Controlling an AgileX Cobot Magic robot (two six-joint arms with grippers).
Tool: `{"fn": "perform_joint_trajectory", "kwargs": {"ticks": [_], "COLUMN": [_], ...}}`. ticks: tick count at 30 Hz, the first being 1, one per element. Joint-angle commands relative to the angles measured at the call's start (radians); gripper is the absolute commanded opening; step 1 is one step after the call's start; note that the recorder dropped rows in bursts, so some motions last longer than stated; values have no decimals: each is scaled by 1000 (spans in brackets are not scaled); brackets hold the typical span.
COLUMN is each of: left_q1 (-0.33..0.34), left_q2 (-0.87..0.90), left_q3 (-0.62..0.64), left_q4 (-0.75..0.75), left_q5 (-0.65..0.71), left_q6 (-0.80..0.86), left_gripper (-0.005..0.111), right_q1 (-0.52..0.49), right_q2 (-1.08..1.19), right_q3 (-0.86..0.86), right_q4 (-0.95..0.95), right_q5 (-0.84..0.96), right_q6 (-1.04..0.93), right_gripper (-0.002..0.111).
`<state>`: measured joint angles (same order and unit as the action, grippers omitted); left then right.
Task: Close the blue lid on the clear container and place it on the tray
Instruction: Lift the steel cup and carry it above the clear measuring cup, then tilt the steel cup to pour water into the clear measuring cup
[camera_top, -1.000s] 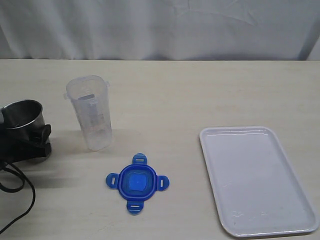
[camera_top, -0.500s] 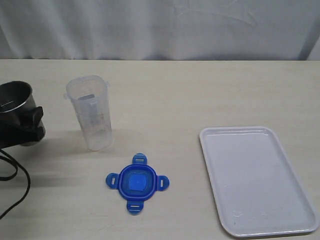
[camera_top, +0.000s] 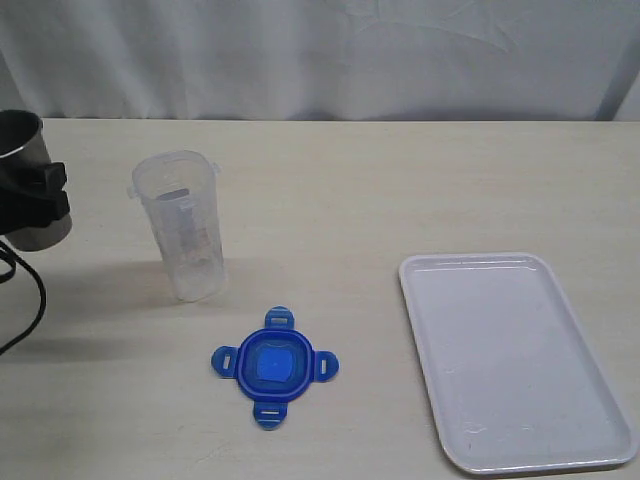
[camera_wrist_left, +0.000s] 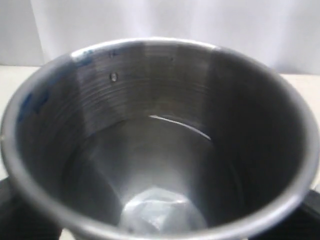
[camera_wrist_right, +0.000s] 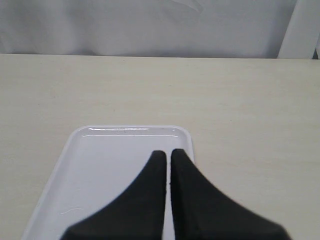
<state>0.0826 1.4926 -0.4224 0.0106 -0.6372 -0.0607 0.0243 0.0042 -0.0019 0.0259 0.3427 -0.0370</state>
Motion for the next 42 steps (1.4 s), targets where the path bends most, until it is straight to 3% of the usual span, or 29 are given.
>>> {"fn": "perform_joint_trajectory", "kwargs": {"ticks": [1,5,12,17,25,30,42], "left_q1": [-2,-2,-2,-38,-119,-119,-119], "left_q2": [-41,-44,-44,-44,-44,-44,-44], "left_q3": [-64,-143,-232,-255,-290,-290,-290], "left_q4": [28,133,235,321,317,320,511], "left_q5": [12,139,241,248,239,248,248], "left_q6": [-23,-107,-154,-209,-206,-197,-143], "left_gripper": [0,0,0,0,0,0,0], "right_q1": [2,2,2,2,2,2,2], "right_q2": [-4,-4,-4,-4,-4,-4,-4], "right_q3": [2,2,2,2,2,2,2], "right_q4": [-8,-8,-8,-8,-8,-8,-8], "right_q5": [-1,-1,-1,-1,-1,-1,-1], "right_q6": [1,1,1,1,1,1,1], "right_gripper": [4,4,4,4,4,4,4]}}
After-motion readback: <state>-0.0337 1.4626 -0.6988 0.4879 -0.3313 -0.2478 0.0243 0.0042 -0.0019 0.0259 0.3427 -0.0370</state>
